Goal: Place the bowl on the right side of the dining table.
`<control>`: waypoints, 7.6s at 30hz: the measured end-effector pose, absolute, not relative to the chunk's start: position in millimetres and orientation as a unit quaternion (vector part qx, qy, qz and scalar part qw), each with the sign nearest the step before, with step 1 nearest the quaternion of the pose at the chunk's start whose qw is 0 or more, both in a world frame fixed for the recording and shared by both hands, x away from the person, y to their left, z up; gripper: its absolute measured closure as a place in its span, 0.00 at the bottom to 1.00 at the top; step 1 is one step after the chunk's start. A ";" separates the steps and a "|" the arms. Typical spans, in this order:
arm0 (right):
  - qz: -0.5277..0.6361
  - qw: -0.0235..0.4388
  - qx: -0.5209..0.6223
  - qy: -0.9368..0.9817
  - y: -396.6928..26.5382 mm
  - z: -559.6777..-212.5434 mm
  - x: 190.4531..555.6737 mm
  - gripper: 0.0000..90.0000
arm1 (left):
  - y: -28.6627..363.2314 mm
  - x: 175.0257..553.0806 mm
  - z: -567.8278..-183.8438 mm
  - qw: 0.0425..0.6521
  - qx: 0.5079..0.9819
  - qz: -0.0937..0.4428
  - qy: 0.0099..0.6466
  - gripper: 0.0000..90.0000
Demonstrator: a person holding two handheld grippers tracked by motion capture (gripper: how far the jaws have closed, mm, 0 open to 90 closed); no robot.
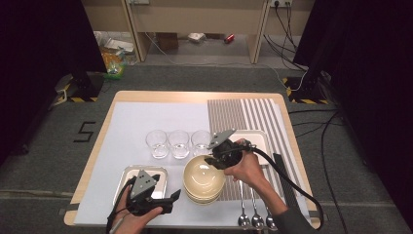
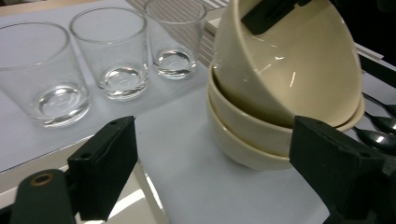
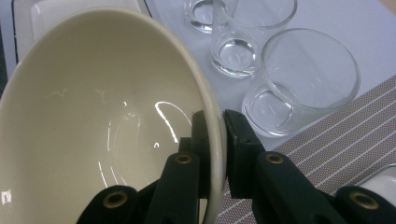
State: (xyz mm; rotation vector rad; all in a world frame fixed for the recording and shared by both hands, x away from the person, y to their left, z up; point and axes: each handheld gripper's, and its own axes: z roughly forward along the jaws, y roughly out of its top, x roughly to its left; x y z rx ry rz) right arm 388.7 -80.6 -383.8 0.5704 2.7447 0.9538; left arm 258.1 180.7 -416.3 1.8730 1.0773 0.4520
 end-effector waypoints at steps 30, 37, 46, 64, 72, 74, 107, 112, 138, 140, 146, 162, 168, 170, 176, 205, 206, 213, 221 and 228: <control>0.455 0.020 0.282 0.845 -130.0 -372.3 419.5 0.91 | 332.1 280.6 -454.8 0.405 0.666 0.234 0.580 0.17; 0.463 0.023 0.313 0.829 -156.8 -376.2 427.7 0.91 | 364.4 279.9 -474.7 0.382 0.648 0.240 0.613 0.17; 0.465 0.029 0.350 0.813 -184.5 -384.0 437.1 0.91 | 380.3 282.6 -497.1 0.356 0.653 0.226 0.629 0.17; 0.472 0.033 0.418 0.776 -227.3 -408.4 452.1 0.91 | 377.8 283.1 -508.7 0.336 0.667 0.236 0.621 0.16; 0.467 0.035 0.447 0.762 -246.9 -418.9 457.8 0.90 | 373.7 276.8 -506.5 0.328 0.673 0.249 0.614 0.16; 0.464 0.034 0.455 0.759 -250.9 -421.9 459.3 0.90 | 373.4 275.6 -506.7 0.325 0.677 0.250 0.611 0.16; 0.405 0.049 0.527 0.745 -267.9 -458.5 489.1 0.90 | 362.8 272.4 -508.2 0.326 0.688 0.261 0.594 0.16; 0.393 0.054 0.535 0.746 -265.3 -457.6 490.6 0.91 | 362.6 272.4 -508.3 0.326 0.687 0.262 0.595 0.16; 0.370 0.072 0.529 0.760 -261.4 -456.1 487.2 0.91 | 362.5 272.4 -508.4 0.326 0.686 0.262 0.595 0.15; 0.368 0.072 0.531 0.760 -260.6 -455.6 485.9 0.91 | 362.4 272.5 -508.3 0.325 0.687 0.261 0.595 0.15; 0.375 0.070 0.534 0.754 -261.5 -456.6 485.0 0.89 | 362.4 272.3 -508.5 0.326 0.686 0.262 0.595 0.15; 0.390 0.099 0.528 0.748 -276.2 -428.2 460.3 0.45 | 363.0 272.2 -508.9 0.327 0.686 0.261 0.595 0.15; 0.405 0.096 0.516 0.748 -276.7 -421.7 442.9 0.33 | 362.7 272.1 -509.2 0.327 0.685 0.262 0.595 0.15; 0.410 0.095 0.504 0.755 -274.6 -421.3 435.7 0.28 | 362.8 272.1 -509.3 0.328 0.685 0.263 0.595 0.15; 0.420 0.105 0.486 0.759 -270.2 -421.6 416.5 0.21 | 362.7 271.7 -510.0 0.330 0.683 0.264 0.595 0.15; 0.403 0.103 0.479 0.773 -278.2 -433.1 387.9 0.18 | 362.5 271.5 -510.2 0.328 0.685 0.267 0.594 0.15; 0.403 0.105 0.478 0.774 -278.2 -433.1 387.3 0.18 | 362.5 271.4 -510.2 0.329 0.684 0.267 0.593 0.15; 0.399 0.106 0.467 0.782 -275.2 -436.2 380.1 0.18 | 362.6 271.5 -510.2 0.329 0.685 0.267 0.593 0.15; 0.396 0.099 0.463 0.786 -272.5 -439.0 372.6 0.18 | 362.5 271.6 -510.1 0.329 0.685 0.267 0.594 0.15; 0.389 0.095 0.463 0.791 -270.6 -444.6 365.0 0.18 | 362.9 271.3 -510.0 0.329 0.686 0.265 0.593 0.15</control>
